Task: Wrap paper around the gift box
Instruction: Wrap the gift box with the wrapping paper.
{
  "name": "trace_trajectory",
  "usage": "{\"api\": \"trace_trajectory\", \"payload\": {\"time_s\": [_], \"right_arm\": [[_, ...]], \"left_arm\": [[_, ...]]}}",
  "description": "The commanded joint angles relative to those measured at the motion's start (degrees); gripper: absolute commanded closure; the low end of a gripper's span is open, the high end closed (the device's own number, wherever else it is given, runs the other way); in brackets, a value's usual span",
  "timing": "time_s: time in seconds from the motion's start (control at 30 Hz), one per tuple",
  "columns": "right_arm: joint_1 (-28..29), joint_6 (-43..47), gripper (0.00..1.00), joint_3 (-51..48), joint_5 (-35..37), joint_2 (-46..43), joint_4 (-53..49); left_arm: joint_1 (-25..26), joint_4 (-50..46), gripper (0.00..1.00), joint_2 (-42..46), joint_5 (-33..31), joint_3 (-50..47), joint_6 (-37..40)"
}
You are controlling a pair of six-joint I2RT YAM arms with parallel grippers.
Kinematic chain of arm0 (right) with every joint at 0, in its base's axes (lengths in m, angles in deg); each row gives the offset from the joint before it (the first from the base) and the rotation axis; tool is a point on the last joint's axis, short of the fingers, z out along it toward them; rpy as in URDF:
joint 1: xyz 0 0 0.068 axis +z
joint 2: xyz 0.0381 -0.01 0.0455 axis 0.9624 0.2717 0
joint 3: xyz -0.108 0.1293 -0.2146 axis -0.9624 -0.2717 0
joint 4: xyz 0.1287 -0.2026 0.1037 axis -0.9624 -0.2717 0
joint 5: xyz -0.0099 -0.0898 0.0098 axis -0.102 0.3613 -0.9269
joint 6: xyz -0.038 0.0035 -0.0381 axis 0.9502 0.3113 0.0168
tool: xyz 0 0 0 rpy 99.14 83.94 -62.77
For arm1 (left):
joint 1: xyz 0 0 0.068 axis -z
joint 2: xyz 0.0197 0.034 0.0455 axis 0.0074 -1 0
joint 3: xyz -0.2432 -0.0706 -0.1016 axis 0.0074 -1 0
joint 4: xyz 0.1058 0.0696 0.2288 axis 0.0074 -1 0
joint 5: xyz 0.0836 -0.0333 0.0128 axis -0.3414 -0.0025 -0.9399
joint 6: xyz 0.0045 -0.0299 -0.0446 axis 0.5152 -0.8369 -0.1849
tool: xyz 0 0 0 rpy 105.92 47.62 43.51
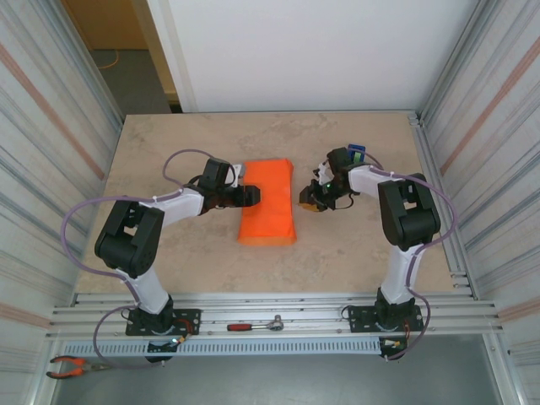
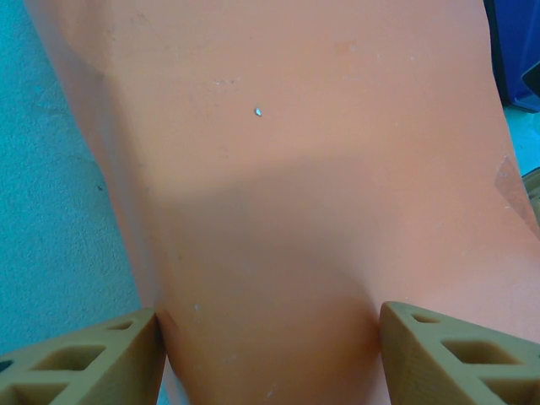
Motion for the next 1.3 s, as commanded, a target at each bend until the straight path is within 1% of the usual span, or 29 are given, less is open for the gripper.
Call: {"api": "trace_trajectory", "payload": {"time_s": [0.0,0.1,0.2,0.37,0.53,0.7,0.87,0.93,1.0,1.1,1.17,1.2,1.27], "right_arm": [[-0.78,-0.93,0.71,1.35,-0.24,-5.24,-0.65],[0.17,-4.55,0.71,2.11,-0.41,-6.64,1.74],[1.73,-9.52,0.68,2.6,-0.01,-6.8,5.2],[4.88,-16.34,0.67,3.87,5.64,-5.39,7.74],[6.29,-18.65,0.68,3.63,7.78,-2.97,9.6],[6.4,-19.7,0.72,1.49,7.1,-1.63,11.71],[5.98,-20.76,0.72,0.12,5.8,-2.1,13.64],[5.72,-20.85,0.69,0.11,5.56,-2.5,13.69],[5.41,-20.9,0.64,-0.19,5.36,-3.61,13.99],[4.38,-20.61,0.52,-0.73,4.97,-6.25,13.95],[3.43,-20.17,0.47,-1.76,5.2,-8.36,13.97],[2.9,-19.9,0.45,-2.4,5.45,-9.65,13.8],[1.98,-19.3,0.45,-3.78,6.16,-11.85,13.31]], "left_arm": [[1.94,-10.22,0.35,-3.24,-3.2,-1.88,2.71],[1.94,-10.28,0.35,-3.21,-3.22,-1.83,2.8],[1.94,-10.39,0.35,-3.29,-3.05,-1.74,2.73],[1.94,-10.27,0.35,-3.41,-2.96,-1.92,2.92],[1.94,-10.16,0.35,-3.42,-2.78,-1.96,2.9],[1.94,-10.34,0.35,-3.38,-2.72,-1.7,2.78],[1.94,-11.14,0.35,-3.18,-2.51,-0.77,2.88],[1.94,-11.48,0.35,-2.82,-2.29,-0.43,2.9],[1.91,-12.12,0.35,-2.45,-1.99,0.15,3.08],[1.78,-12.85,0.34,-1.38,-1.44,0.76,3.15],[1.31,-13.1,0.34,-0.62,-0.36,1.07,2.93],[0.92,-13.3,0.34,-0.21,0.1,1.2,2.73],[0.38,-13.97,0.33,0.63,0.92,1.5,2.73]]}}
